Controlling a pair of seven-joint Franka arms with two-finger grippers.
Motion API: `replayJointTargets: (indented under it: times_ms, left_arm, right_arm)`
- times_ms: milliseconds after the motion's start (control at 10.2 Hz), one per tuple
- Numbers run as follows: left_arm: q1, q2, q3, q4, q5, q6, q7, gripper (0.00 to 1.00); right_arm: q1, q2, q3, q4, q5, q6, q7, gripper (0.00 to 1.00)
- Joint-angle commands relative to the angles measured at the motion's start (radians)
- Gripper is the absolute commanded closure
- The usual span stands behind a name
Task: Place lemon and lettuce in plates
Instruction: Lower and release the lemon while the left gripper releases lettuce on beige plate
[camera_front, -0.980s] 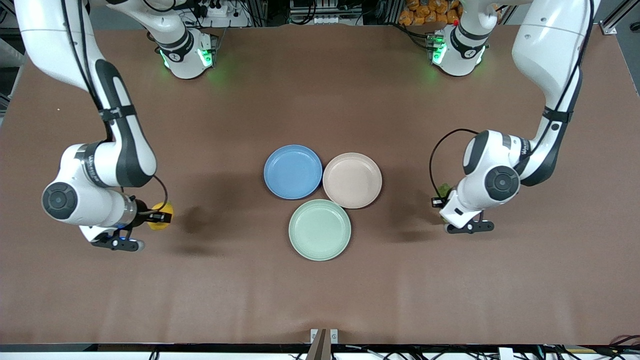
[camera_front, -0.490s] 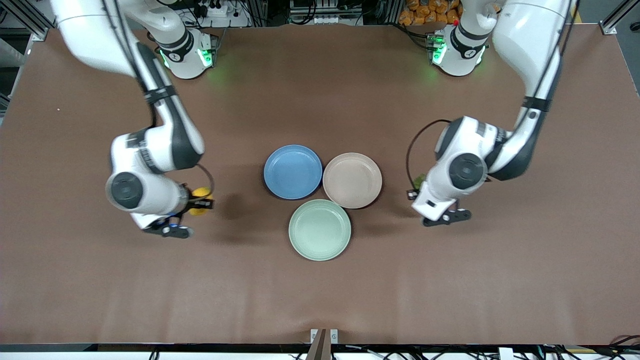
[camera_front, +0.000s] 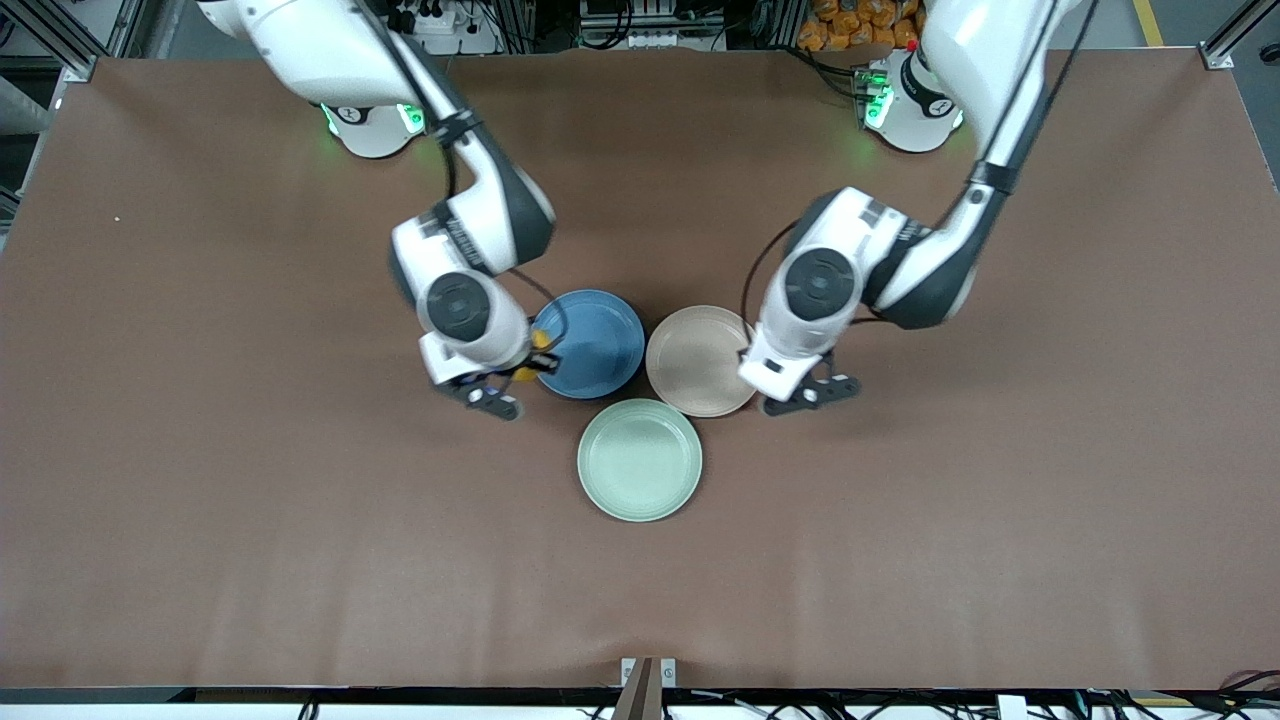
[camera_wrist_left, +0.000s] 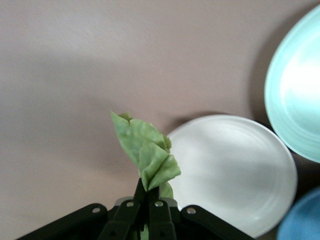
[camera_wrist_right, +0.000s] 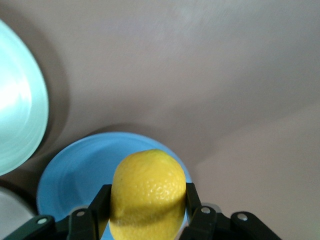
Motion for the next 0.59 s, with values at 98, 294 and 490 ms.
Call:
replayJointTargets:
  times_ms: [98, 294, 490]
  left_arm:
    - [-0.094, 0.101, 0.005, 0.051, -0.007, 0.033, -0.177, 1.0]
    - [-0.107, 0.133, 0.006, 0.053, -0.003, 0.041, -0.177, 1.0]
    - [-0.105, 0.155, 0.006, 0.053, -0.004, 0.067, -0.179, 1.0]
  right_arm:
    - [0.069, 0.059, -0.008, 0.002, 0.016, 0.085, 0.161, 0.94]
    - [0.068, 0.062, -0.01, 0.004, 0.016, 0.085, 0.168, 0.0]
    - [0.066, 0.06, -0.01, 0.004, 0.016, 0.08, 0.166, 0.0]
